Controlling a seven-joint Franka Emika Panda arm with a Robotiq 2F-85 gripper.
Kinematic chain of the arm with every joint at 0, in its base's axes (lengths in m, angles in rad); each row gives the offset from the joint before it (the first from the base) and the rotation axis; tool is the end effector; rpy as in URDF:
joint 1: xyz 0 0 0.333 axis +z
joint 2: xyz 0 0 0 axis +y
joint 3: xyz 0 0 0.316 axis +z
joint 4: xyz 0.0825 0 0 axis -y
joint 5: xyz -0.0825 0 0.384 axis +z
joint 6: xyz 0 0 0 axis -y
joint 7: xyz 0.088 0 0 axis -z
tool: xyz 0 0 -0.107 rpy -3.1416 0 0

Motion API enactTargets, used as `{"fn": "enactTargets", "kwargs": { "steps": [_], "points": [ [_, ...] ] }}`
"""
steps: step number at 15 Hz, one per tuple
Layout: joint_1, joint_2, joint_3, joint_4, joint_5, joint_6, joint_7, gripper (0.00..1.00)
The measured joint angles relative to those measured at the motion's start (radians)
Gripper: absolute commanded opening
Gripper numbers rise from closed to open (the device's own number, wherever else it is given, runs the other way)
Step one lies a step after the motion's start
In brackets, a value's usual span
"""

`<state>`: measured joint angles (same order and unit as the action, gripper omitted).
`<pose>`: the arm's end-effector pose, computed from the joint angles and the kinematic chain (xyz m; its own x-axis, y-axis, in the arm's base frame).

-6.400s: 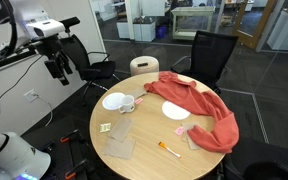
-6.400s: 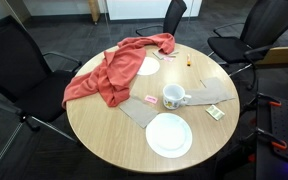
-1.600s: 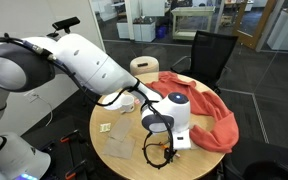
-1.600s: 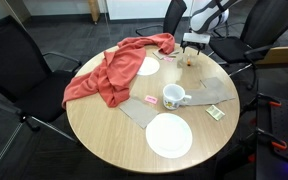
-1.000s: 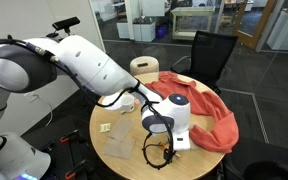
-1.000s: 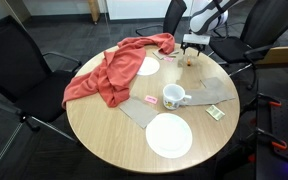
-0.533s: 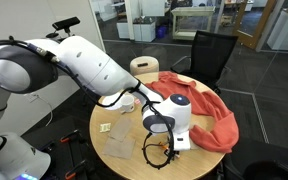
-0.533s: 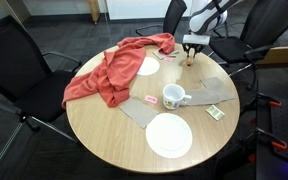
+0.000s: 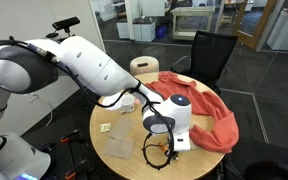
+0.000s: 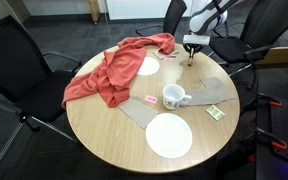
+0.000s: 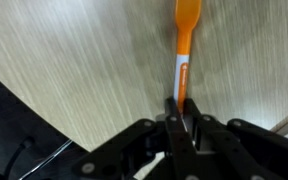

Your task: Put the marker inside the mug cup

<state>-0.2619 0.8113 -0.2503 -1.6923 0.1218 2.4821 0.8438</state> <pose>0.5918 -0.3160 0.1365 0.1949 -0.9772 0.0843 -0.9797 -0.1899 0.0641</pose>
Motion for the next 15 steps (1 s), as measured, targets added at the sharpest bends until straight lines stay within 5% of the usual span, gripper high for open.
{"fn": "enactTargets", "kwargs": {
  "steps": [5, 15],
  "points": [
    [0.001, -0.045, -0.001, 0.001, 0.0, 0.0, -0.045, 0.03],
    [0.066, -0.324, 0.009, -0.085, -0.004, 0.003, -0.341, 0.03]
  ]
}}
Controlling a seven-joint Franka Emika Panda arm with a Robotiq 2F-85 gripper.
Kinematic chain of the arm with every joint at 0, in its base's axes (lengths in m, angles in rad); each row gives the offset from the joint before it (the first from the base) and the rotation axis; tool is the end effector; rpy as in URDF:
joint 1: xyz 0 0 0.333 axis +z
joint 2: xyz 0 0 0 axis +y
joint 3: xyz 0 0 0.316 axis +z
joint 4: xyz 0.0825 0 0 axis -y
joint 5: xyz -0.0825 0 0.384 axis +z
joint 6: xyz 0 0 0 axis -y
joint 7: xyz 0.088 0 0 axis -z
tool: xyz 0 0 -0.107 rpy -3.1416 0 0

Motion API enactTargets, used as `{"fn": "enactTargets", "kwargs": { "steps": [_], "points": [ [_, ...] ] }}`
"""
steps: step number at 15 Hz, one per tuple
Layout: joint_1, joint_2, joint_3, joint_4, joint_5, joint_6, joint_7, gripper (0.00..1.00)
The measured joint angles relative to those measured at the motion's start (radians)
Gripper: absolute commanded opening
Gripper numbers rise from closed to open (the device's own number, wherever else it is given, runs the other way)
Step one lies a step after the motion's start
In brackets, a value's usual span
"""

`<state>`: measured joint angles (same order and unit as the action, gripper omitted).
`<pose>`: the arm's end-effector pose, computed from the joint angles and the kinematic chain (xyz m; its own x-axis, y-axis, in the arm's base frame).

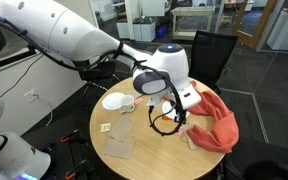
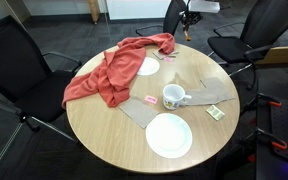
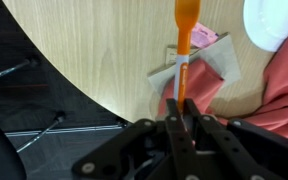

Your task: Put the marker inside the mug cup

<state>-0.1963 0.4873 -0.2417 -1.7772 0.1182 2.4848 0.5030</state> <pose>0.6209 -0.2733 0.3147 0.5305 -0.8198 0.2157 -0.8240 -0.5584 -0.0955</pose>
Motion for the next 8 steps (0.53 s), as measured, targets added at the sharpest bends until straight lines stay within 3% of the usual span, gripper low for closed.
{"fn": "enactTargets", "kwargs": {
  "steps": [8],
  "points": [
    [0.12, -0.276, 0.032, -0.239, -0.044, 0.012, -0.059, 0.03]
  ]
}}
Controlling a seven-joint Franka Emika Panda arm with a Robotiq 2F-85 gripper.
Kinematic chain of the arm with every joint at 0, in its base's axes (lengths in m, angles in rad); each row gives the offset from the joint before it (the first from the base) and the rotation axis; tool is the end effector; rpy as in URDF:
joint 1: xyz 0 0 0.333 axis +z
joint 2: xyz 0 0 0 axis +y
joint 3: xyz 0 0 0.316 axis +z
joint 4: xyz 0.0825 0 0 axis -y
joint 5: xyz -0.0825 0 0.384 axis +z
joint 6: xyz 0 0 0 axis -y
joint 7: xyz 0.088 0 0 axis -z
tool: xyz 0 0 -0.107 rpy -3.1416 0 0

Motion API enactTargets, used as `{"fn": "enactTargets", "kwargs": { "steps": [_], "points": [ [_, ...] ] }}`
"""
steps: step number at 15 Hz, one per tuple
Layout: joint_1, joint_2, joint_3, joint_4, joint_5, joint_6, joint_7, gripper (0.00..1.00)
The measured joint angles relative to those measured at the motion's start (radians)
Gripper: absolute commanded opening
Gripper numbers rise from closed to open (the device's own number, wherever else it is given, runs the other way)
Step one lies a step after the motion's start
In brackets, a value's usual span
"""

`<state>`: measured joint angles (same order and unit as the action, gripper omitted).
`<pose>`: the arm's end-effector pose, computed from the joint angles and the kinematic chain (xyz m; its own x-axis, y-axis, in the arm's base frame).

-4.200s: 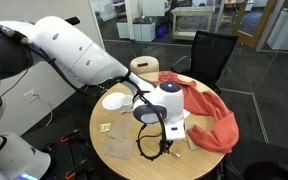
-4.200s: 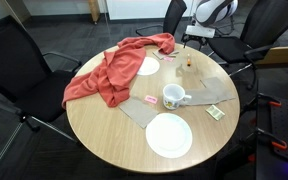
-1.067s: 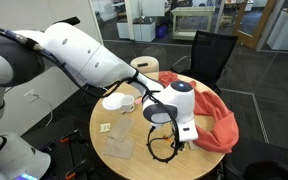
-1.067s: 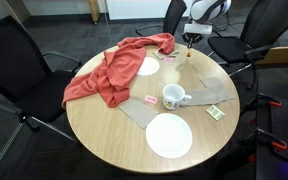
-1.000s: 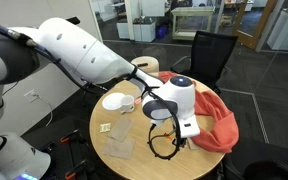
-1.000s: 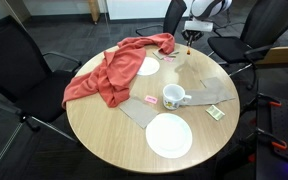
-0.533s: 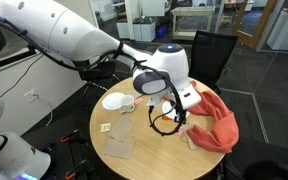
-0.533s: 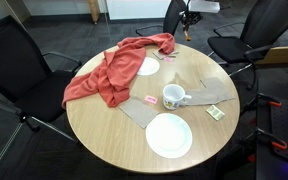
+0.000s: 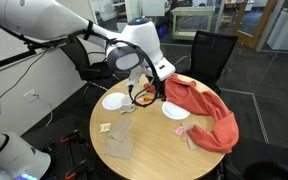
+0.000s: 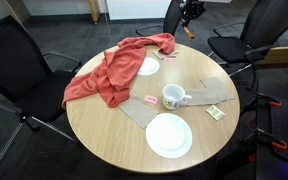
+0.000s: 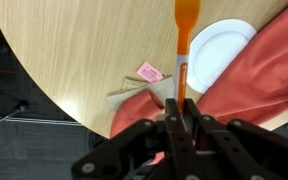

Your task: Put the marker inside the mug cup

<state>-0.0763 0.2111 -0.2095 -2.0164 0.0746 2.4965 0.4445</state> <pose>0.5907 -0.1691 0.3786 0.6840 -0.6897 0.2376 -0.6811 -0.7205 -0.1306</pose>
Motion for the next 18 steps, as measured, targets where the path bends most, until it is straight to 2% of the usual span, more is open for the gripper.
{"fn": "enactTargets", "kwargs": {
  "steps": [9, 10, 11, 14, 18],
  "points": [
    [0.034, -0.348, 0.128, -0.335, -0.033, -0.003, -0.043, 0.03],
    [0.034, -0.381, 0.14, -0.365, -0.033, -0.006, -0.06, 0.12],
    [0.034, -0.412, 0.148, -0.393, -0.033, -0.014, -0.079, 0.12],
    [0.034, -0.474, 0.155, -0.447, -0.033, -0.023, -0.104, 0.12],
    [0.034, -0.481, 0.155, -0.455, -0.033, -0.023, -0.105, 0.12]
  ]
}}
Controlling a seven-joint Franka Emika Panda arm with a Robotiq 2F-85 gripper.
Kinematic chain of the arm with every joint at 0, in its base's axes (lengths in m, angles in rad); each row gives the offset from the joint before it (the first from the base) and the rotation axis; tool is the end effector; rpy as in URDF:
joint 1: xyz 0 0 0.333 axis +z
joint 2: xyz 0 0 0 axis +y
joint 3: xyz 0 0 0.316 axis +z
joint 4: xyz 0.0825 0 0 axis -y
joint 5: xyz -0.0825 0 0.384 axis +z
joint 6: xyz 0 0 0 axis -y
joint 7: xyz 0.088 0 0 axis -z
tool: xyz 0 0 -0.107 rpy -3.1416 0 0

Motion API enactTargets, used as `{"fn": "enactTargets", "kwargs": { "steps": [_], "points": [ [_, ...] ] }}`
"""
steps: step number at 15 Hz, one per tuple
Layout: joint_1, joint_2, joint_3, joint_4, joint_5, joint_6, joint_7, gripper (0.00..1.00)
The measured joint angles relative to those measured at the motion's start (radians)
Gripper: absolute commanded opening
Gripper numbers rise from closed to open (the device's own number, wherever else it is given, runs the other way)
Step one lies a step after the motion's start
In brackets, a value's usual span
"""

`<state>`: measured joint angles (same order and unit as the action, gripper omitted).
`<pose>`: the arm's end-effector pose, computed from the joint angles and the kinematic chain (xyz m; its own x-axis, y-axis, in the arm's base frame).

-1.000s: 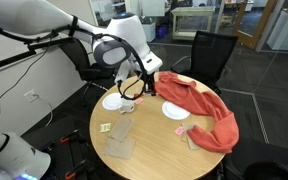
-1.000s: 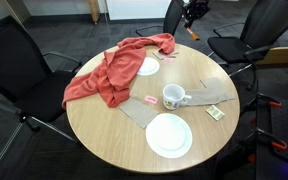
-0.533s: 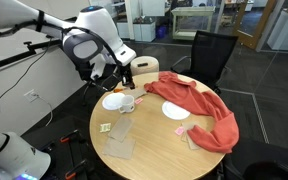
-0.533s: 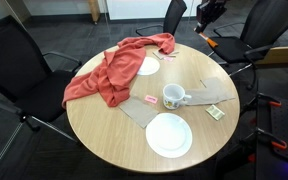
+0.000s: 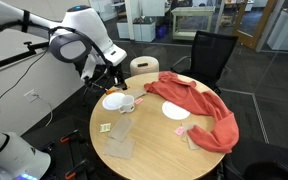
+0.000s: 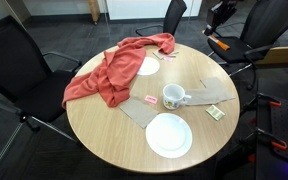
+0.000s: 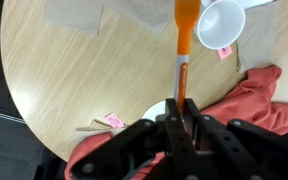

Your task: Put the marker inside the mug cup

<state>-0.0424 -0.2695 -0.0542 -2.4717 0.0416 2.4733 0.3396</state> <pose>0.4653 -0.0455 0.4198 0.8613 -0.4504 0.2352 -0.4303 -0.8927 -0.1340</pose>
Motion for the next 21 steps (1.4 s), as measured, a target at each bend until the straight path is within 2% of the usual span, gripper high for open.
{"fn": "enactTargets", "kwargs": {
  "steps": [4, 5, 8, 10, 13, 17, 21],
  "points": [
    [0.0, 0.0, 0.0, -0.001, 0.0, 0.0, 0.0, 0.12],
    [0.0, 0.0, 0.0, -0.001, 0.0, 0.0, 0.0, 0.03],
    [0.002, 0.003, 0.004, 0.0, 0.016, 0.008, -0.012, 0.03],
    [0.019, 0.011, 0.008, 0.0, 0.067, 0.044, -0.078, 0.03],
    [0.068, 0.029, 0.008, 0.005, 0.169, 0.107, -0.228, 0.03],
    [0.136, 0.061, -0.006, 0.029, 0.344, 0.149, -0.5, 0.03],
    [0.242, 0.111, -0.065, 0.092, 0.57, 0.151, -0.827, 0.03]
  ]
}}
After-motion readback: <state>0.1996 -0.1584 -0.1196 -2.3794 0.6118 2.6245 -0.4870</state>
